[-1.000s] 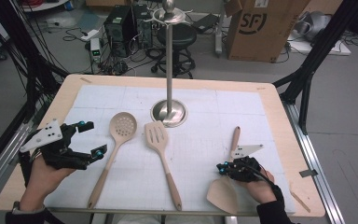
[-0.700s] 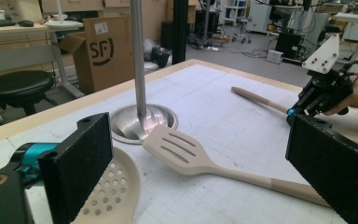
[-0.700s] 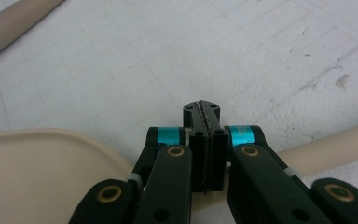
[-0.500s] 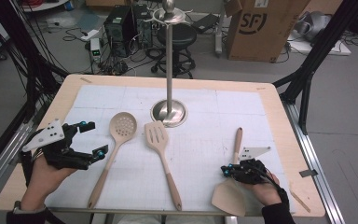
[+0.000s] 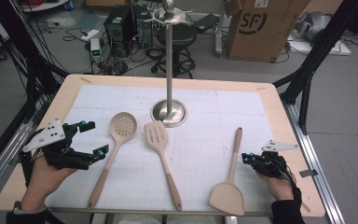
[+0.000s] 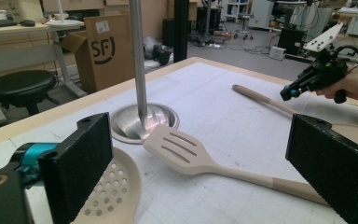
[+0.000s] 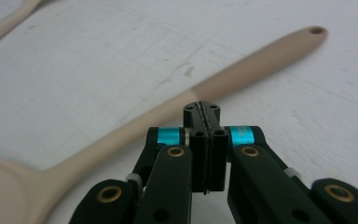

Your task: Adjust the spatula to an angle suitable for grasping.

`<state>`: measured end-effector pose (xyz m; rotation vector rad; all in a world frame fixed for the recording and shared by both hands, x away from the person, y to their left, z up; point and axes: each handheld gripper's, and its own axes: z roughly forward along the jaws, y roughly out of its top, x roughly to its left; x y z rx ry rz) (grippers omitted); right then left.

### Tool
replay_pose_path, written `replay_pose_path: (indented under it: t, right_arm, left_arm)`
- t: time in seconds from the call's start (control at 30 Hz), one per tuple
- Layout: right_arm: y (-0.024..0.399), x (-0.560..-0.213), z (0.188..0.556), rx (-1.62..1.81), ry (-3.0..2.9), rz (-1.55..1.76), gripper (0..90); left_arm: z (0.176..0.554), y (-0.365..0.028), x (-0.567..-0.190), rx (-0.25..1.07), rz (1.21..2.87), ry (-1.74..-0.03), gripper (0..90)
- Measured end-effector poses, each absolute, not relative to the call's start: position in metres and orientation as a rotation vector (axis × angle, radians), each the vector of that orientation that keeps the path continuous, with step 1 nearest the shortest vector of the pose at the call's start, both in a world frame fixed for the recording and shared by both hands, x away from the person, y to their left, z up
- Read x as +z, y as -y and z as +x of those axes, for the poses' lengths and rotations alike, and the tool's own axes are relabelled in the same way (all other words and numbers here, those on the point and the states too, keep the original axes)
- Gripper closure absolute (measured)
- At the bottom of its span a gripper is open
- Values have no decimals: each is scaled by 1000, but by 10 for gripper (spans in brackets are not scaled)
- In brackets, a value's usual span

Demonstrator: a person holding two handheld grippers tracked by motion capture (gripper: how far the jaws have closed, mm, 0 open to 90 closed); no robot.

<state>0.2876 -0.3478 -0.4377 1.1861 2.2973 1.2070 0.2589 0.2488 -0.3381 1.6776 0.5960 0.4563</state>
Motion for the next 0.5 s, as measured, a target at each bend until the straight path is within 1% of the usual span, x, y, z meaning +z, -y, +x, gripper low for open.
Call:
replay_pose_path:
  t: [0.23,0.5]
  right_arm:
    - [354,-445,307,1176,-2286,1222,900]
    - [355,-449,316,1160,-2291,1218,900]
  left_arm:
    - [254,-252,-340,465,1686,-607,78]
    - [247,-258,-341,471,1686,-619,78]
